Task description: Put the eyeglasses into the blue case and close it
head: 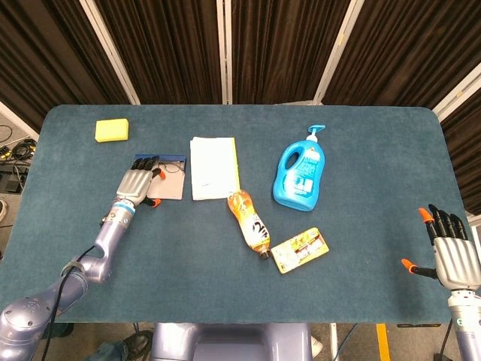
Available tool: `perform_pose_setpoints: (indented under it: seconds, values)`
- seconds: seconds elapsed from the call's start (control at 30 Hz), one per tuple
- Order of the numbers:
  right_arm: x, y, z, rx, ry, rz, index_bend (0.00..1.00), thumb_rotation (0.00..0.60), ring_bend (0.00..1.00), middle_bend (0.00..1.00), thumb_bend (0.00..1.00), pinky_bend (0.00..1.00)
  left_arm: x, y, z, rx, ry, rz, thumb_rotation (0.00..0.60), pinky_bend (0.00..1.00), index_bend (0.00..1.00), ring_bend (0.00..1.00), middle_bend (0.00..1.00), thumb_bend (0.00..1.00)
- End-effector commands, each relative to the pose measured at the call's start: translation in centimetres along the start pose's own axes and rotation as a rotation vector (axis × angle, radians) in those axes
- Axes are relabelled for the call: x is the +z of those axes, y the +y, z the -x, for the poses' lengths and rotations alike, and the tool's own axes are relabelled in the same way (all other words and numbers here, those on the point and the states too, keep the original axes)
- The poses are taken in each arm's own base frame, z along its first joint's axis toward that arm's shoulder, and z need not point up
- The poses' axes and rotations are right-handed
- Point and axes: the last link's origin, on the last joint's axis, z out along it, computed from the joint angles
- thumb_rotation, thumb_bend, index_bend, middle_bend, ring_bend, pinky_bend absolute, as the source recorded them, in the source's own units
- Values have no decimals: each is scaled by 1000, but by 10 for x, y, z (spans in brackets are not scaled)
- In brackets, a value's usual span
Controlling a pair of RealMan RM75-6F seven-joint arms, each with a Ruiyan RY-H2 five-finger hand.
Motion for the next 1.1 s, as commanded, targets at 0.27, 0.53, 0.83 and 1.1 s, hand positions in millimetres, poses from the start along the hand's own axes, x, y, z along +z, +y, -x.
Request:
perform_pose_setpoints:
  seconds: [0.27,0.53,0.83,1.1]
  values:
    - [0,0,0,1,-1,-1,0,600,0,0,0,0,1,0,-7,2,8,4,600,0,333,0,0,650]
    - [0,0,0,1,-1,0,0,600,0,0,0,0,1,1,-7,3,6,-1,600,0,333,0,0,651]
    - [0,0,1,-3,-4,0,0,600,0,0,0,0,3,-1,-7,6,-1,-11,600,0,332,0,0,643]
    - [1,0,3,-6,-10,4,0,600,0,0,0,0,11,10,-11,17,18,4,600,0,340,0,0,622]
